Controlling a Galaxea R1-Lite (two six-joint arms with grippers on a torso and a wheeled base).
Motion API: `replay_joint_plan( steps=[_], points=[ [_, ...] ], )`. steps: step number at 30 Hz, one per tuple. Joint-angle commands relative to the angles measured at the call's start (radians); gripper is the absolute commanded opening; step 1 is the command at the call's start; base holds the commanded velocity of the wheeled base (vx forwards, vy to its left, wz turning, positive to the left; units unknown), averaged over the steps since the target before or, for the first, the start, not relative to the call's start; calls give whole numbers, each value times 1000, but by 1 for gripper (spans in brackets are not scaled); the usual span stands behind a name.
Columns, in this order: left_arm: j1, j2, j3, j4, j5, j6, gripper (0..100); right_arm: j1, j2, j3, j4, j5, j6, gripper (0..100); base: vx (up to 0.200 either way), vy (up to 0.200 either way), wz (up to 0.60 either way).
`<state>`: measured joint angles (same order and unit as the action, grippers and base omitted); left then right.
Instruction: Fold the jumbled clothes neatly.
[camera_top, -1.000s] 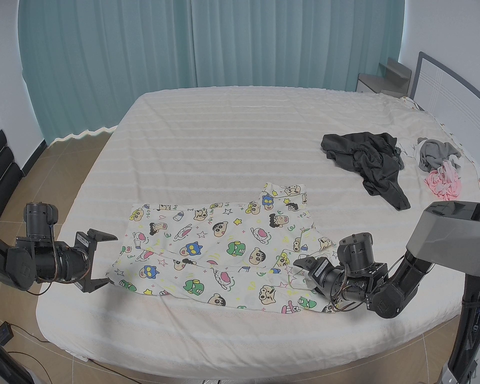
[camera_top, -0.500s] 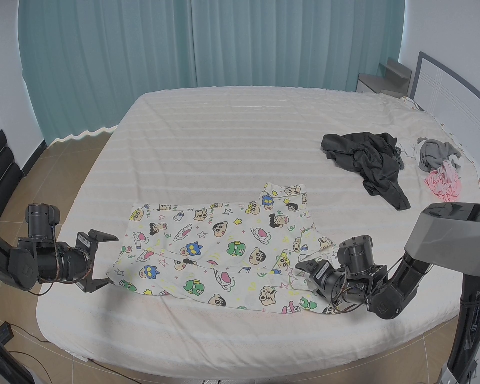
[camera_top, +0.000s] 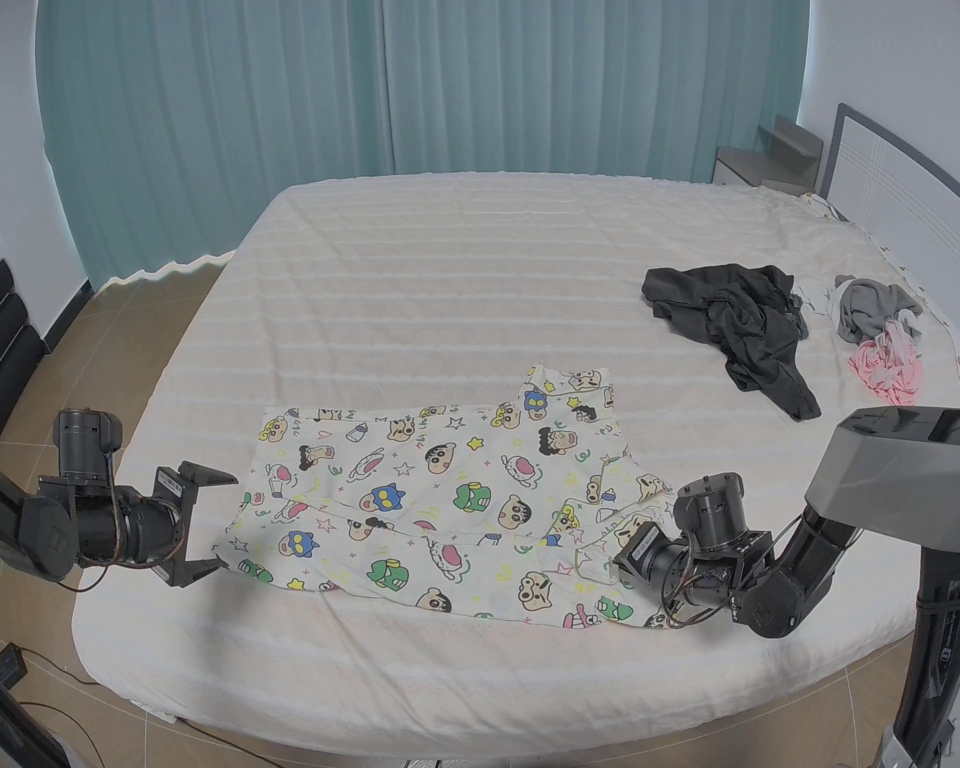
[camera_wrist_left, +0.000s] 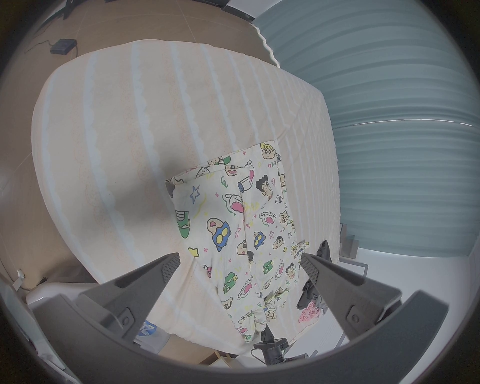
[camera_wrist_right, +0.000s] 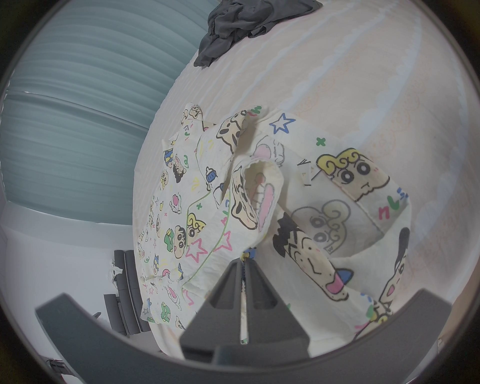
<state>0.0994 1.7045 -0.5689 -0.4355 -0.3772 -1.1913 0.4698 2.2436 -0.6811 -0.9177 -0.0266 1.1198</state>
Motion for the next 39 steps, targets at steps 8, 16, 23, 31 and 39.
replay_joint_plan(
  steps=[8, 16, 23, 31, 39],
  points=[
    [0, 0, 0, 0, 0, -1, 100, 16, -72, 17, -3, -15, -3, 0, 0, 0, 0],
    [-1, 1, 4, 0, 0, -1, 100, 47, -196, -23, 83, -30, -66, 0, 0, 0, 0],
    [-3, 1, 6, 0, -2, 1, 100, 46, -190, -242, 312, -33, -118, 0, 0, 0, 0],
    [-3, 6, 7, 0, -2, 6, 100, 44, -127, -377, 439, -33, -178, 0, 0, 0, 0],
    [-4, 6, 15, -2, -2, 7, 100, 20, -78, -474, 497, -79, -256, 0, 0, 0, 0]
  ],
)
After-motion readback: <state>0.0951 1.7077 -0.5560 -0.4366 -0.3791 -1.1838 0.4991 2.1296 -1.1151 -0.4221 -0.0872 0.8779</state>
